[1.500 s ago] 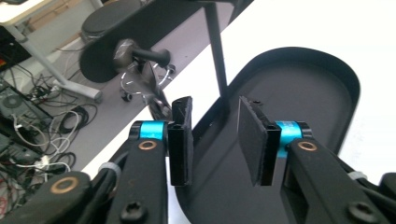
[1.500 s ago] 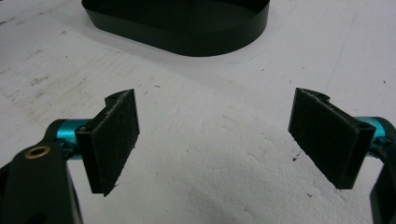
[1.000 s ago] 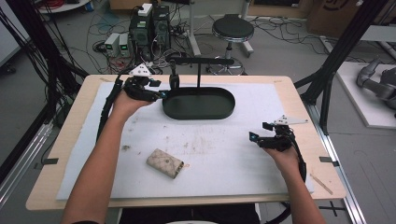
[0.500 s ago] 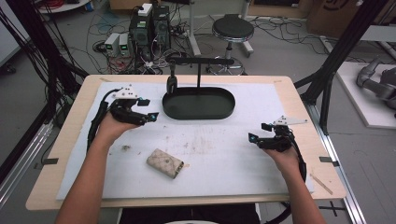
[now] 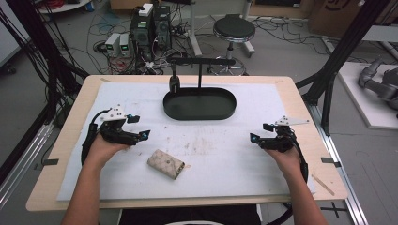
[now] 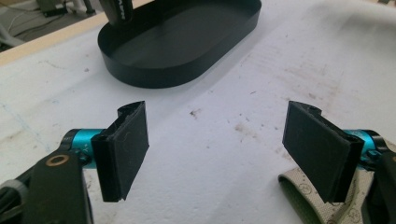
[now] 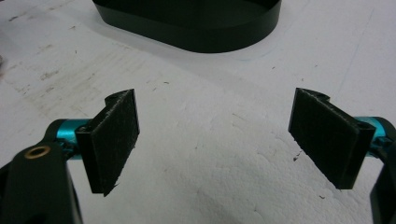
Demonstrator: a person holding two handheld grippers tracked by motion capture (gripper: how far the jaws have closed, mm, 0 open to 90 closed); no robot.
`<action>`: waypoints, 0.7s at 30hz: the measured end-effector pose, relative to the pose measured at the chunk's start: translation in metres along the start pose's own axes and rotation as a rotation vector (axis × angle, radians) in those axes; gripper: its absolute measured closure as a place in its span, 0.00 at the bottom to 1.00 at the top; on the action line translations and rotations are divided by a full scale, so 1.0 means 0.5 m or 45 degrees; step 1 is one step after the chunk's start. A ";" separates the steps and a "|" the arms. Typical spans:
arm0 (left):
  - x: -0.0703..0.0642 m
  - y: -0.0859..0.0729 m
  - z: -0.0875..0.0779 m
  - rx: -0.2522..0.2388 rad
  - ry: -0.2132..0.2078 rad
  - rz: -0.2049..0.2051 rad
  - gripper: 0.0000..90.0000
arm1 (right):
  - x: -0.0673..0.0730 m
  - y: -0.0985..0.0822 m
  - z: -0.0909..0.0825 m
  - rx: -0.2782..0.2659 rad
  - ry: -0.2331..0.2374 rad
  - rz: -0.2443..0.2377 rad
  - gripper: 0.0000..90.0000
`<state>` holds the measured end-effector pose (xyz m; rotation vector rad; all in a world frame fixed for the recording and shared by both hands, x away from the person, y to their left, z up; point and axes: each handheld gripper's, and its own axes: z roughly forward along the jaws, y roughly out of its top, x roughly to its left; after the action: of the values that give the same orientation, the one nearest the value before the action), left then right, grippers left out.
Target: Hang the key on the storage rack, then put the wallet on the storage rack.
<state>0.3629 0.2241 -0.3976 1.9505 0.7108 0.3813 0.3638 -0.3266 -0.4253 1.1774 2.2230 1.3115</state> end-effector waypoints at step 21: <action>0.010 -0.020 -0.014 -0.070 0.011 -0.011 0.25 | 0.005 -0.001 0.011 0.046 -0.015 -0.016 0.18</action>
<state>0.3596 0.2358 -0.4034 1.8947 0.7071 0.3996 0.3653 -0.3214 -0.4285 1.1786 2.2512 1.2609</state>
